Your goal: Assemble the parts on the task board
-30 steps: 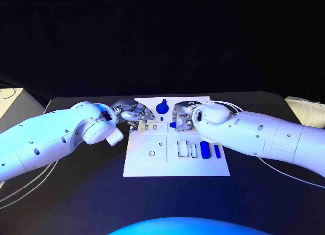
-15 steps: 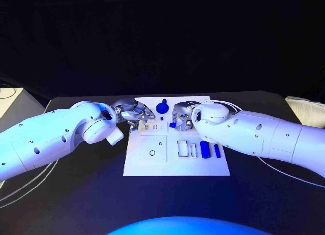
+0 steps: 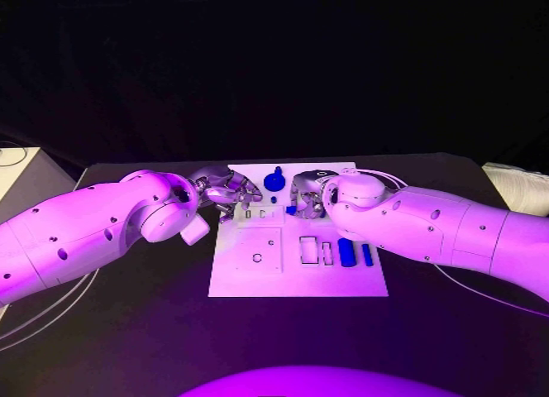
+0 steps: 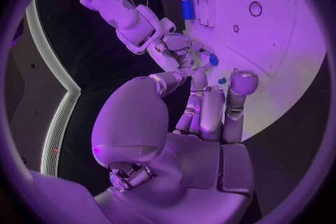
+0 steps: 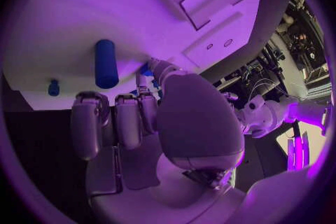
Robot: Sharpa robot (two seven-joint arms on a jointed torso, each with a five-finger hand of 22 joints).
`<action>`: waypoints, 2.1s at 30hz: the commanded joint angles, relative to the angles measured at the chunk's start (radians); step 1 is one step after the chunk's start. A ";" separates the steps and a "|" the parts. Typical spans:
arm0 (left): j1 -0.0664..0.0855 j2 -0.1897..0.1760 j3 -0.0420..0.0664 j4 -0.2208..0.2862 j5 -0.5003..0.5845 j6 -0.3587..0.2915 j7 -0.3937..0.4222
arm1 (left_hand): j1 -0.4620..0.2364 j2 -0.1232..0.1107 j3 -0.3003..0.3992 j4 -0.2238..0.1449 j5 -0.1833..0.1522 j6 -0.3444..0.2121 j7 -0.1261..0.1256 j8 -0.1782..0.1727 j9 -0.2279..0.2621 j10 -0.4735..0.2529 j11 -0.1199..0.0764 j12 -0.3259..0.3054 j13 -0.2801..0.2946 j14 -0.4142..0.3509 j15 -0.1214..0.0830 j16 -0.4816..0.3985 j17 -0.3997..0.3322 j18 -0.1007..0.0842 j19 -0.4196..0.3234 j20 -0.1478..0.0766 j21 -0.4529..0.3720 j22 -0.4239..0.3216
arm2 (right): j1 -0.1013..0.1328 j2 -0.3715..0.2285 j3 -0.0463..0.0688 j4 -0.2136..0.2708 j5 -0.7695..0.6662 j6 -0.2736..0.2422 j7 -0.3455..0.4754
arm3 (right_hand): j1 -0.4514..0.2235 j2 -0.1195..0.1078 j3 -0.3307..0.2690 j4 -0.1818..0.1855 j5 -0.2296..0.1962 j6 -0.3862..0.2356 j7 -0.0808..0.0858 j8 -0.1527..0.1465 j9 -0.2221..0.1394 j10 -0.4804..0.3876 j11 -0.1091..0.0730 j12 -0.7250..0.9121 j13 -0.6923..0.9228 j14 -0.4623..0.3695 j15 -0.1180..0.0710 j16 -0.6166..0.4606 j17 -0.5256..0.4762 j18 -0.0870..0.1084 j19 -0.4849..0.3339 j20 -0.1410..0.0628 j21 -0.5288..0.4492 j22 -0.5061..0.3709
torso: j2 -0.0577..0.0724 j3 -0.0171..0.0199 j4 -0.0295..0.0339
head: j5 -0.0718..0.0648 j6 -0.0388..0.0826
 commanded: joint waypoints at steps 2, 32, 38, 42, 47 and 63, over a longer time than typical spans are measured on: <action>0.000 0.002 0.001 0.001 0.005 0.013 0.004 | 0.013 0.001 0.003 0.000 -0.001 0.005 0.004 0.002 -0.002 -0.001 0.000 -0.005 -0.002 -0.005 -0.003 -0.005 0.042 0.012 0.002 0.000 -0.007 -0.001 | -0.001 0.002 0.000 0.000 -0.011 -0.027 -0.008 | -0.004 0.016 0.022 -0.003 0.002 0.000 0.003 0.008 0.000 0.002 0.006 0.007 0.095 0.048 0.005 0.006 0.002 -0.012 0.081 0.003 0.007 0.113 | 0.001 -0.0005 -0.0003 | 0.000 0.000; 0.000 0.003 0.001 -0.002 0.005 0.016 -0.003 | 0.016 0.004 0.005 -0.001 -0.001 0.006 0.003 0.002 -0.003 -0.001 -0.001 -0.006 -0.003 -0.005 -0.003 -0.006 0.040 0.012 0.003 0.000 -0.008 -0.002 | -0.001 -0.002 0.000 0.016 -0.005 -0.024 0.010 | -0.034 0.036 0.142 -0.049 -0.018 0.004 -0.004 0.026 0.001 0.007 0.000 0.010 0.100 0.048 -0.002 0.007 0.007 -0.013 0.081 -0.001 0.012 0.120 | 0.000 -0.0004 -0.0005 | 0.005 -0.010; 0.000 0.002 0.001 -0.003 0.005 0.017 -0.004 | 0.016 0.004 0.005 -0.001 -0.001 0.006 0.003 0.002 -0.003 -0.001 -0.001 -0.006 -0.003 -0.005 -0.003 -0.006 0.040 0.012 0.003 0.000 -0.008 -0.002 | 0.000 -0.003 0.000 0.021 -0.049 0.033 -0.036 | -0.050 0.019 0.147 -0.058 -0.014 0.002 -0.003 0.028 0.001 0.005 0.000 0.008 0.099 0.048 -0.001 0.007 0.008 -0.013 0.080 -0.001 0.011 0.120 | 0.000 -0.0010 -0.0007 | 0.006 -0.011; 0.000 0.002 0.001 -0.004 0.005 0.018 -0.005 | 0.016 0.004 0.005 -0.001 -0.001 0.006 0.003 0.002 -0.003 -0.001 -0.001 -0.006 -0.003 -0.005 -0.003 -0.006 0.040 0.012 0.003 0.000 -0.008 -0.002 | 0.000 -0.002 0.000 0.031 -0.079 0.056 -0.063 | -0.054 0.015 0.148 -0.060 -0.012 0.002 -0.003 0.029 0.002 0.006 0.000 0.009 0.100 0.048 -0.002 0.006 0.008 -0.013 0.080 -0.001 0.011 0.120 | 0.000 -0.0012 -0.0011 | 0.006 -0.010; 0.000 0.003 0.001 -0.004 0.005 0.019 -0.005 | 0.020 0.005 0.006 -0.001 -0.001 0.006 0.004 0.003 -0.005 -0.001 0.000 -0.007 -0.006 -0.006 -0.003 -0.007 0.039 0.012 0.004 0.000 -0.010 -0.004 | 0.002 -0.002 0.000 0.050 -0.103 0.079 -0.089 | -0.062 0.011 0.149 -0.061 -0.013 0.003 -0.003 0.030 0.002 0.007 0.000 0.009 0.100 0.048 -0.002 0.006 0.007 -0.013 0.080 -0.001 0.012 0.121 | 0.000 -0.0017 0.0003 | 0.007 -0.012; 0.000 0.005 0.000 -0.008 0.005 0.021 -0.004 | 0.024 0.005 0.006 -0.003 -0.001 0.006 0.003 0.003 -0.006 -0.001 -0.001 -0.007 -0.008 -0.006 -0.004 -0.008 0.038 0.013 0.004 0.000 -0.012 -0.007 | 0.014 -0.021 0.001 0.096 -0.117 0.047 -0.102 | -0.071 0.007 0.150 -0.060 -0.015 0.003 -0.004 0.031 0.002 0.009 0.000 0.010 0.101 0.049 -0.002 0.007 0.009 -0.013 0.081 -0.001 0.013 0.123 | 0.000 -0.0001 -0.0020 | 0.011 -0.007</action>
